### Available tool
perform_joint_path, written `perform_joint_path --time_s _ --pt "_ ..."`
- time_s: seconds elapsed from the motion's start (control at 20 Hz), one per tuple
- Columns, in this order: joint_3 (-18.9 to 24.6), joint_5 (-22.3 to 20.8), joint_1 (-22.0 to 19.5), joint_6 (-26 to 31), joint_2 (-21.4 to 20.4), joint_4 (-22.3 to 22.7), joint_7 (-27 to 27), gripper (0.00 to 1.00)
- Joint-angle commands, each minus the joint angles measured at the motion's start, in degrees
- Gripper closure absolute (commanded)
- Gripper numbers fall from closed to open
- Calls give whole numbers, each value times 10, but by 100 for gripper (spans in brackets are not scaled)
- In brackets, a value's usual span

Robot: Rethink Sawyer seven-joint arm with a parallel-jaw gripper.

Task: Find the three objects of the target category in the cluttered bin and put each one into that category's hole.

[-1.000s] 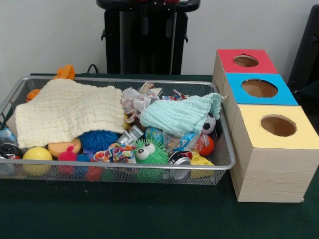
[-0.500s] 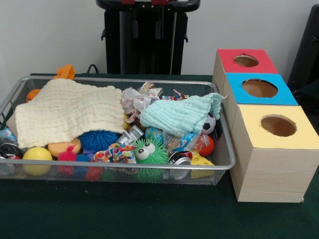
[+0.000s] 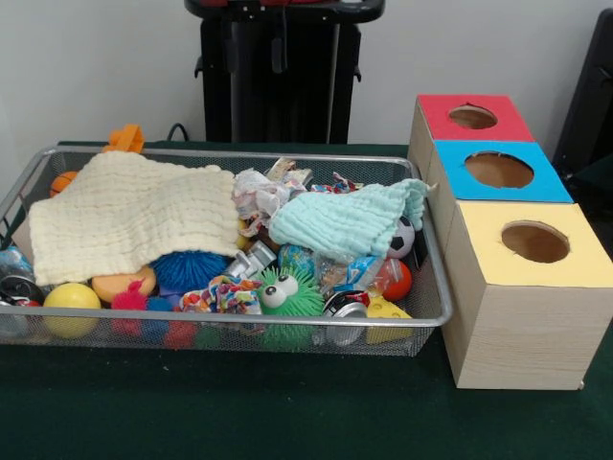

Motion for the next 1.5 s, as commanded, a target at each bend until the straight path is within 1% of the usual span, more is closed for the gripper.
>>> perform_joint_path --time_s 0.05,0.15,0.25,0.6,0.9,1.25,1.5 --pt "70 -48 -39 81 12 -28 -83 0" --pt "77 -61 -57 87 20 -38 -92 0" --pt "85 -79 -75 81 30 -46 -98 0" --pt "117 -112 -126 122 47 -78 -120 0" --pt "129 -140 -159 153 62 -105 -124 0" --pt "137 -178 -183 168 92 -137 -121 0" --pt "128 -196 -178 181 90 -146 -103 0"
